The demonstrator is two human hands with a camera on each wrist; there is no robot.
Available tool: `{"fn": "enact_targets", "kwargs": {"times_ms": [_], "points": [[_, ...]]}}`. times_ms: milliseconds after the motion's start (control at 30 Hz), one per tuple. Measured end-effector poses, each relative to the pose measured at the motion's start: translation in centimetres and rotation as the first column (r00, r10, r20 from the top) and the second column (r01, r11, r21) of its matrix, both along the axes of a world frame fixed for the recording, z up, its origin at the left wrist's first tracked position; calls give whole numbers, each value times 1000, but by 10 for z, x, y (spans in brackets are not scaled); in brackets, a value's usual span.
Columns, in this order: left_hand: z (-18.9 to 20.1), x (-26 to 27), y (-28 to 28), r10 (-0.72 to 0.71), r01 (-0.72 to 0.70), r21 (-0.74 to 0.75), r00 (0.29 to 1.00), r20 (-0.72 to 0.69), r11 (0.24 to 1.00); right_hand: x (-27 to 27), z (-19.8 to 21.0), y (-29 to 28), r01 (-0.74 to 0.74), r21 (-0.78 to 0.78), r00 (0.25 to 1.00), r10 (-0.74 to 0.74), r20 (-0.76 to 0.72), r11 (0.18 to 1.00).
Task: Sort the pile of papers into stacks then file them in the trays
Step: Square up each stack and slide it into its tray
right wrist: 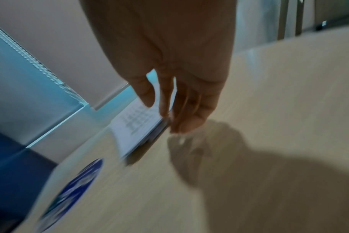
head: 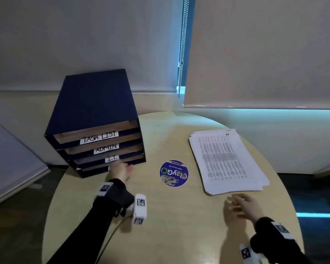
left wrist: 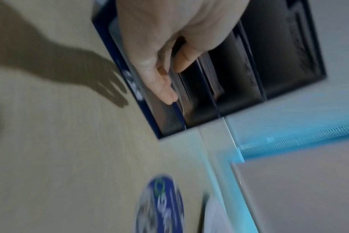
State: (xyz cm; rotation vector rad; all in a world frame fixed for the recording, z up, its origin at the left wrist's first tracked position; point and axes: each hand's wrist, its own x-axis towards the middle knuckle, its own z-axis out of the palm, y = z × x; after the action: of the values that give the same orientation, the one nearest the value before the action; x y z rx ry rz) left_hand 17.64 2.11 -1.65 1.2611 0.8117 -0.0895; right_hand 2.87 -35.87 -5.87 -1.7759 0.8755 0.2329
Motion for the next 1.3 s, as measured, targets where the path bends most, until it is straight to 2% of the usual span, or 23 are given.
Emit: {"fn": "enact_targets", "kwargs": {"times_ms": [33, 100, 133, 200, 300, 433, 500, 567, 633, 667, 700, 733, 767, 833, 900, 967, 1100, 1200, 1300], "points": [[-7, -10, -20, -89, 90, 70, 996, -26, 993, 6, -5, -20, 14, -132, 1000, -12, 18, 991], [-24, -31, -71, -254, 259, 76, 965, -72, 963, 21, -13, -54, 24, -376, 1000, -21, 11, 926], [-35, -36, -96, -335, 341, 66, 938, -86, 938, 27, -14, -68, 29, -455, 999, -32, 0, 890], [-50, -44, -140, -496, 498, 3, 863, -95, 867, 39, -14, -90, 50, -501, 997, -75, -29, 864], [-64, -44, -191, -566, 558, -99, 817, -110, 824, 55, -23, -111, 58, -398, 990, -104, -96, 915], [-61, -30, -228, -532, 500, -234, 841, -100, 834, 68, -34, -123, 47, -295, 987, -90, -132, 954], [-56, -24, -238, -531, 489, -267, 840, -114, 830, 72, -32, -126, 50, -240, 990, -80, -116, 969], [-60, -16, -242, -564, 528, -241, 817, -116, 814, 77, -37, -129, 63, -131, 991, -78, -112, 989], [-92, -2, -247, -617, 603, -132, 771, -157, 787, 79, -49, -130, 92, -60, 989, -98, -114, 994], [-141, 16, -252, -635, 640, -44, 748, -190, 767, 82, -60, -133, 129, -49, 984, -134, -115, 990], [-172, 27, -254, -657, 680, 25, 717, -233, 733, 82, -65, -132, 174, -26, 977, -176, -117, 984], [-189, 36, -254, -679, 716, 55, 682, -271, 696, 82, -67, -128, 234, -12, 966, -234, -109, 972], [-190, 37, -252, -694, 740, 69, 656, -297, 669, 82, -68, -123, 292, -4, 952, -291, -99, 957], [-160, 24, -243, -701, 753, 100, 646, -301, 651, 81, -61, -109, 364, 29, 929, -362, -73, 931], [-106, 0, -228, -705, 761, 181, 647, -291, 623, 73, -50, -88, 387, 96, 922, -384, -45, 917], [-90, -12, -207, -711, 766, 226, 642, -285, 602, 57, -38, -61, 394, 229, 915, -403, -5, 890], [-83, -38, -150, -677, 731, 203, 681, -281, 651, 1, -20, -3, 375, 392, 914, -406, -5, 840], [-63, -68, -105, -671, 745, 274, 667, -323, 609, -46, -14, 42, 277, 410, 958, -282, -49, 869], [-57, -85, -66, -583, 727, 299, 679, -446, 618, -76, -6, 74, 17, 354, 991, 31, -130, 935]]}}
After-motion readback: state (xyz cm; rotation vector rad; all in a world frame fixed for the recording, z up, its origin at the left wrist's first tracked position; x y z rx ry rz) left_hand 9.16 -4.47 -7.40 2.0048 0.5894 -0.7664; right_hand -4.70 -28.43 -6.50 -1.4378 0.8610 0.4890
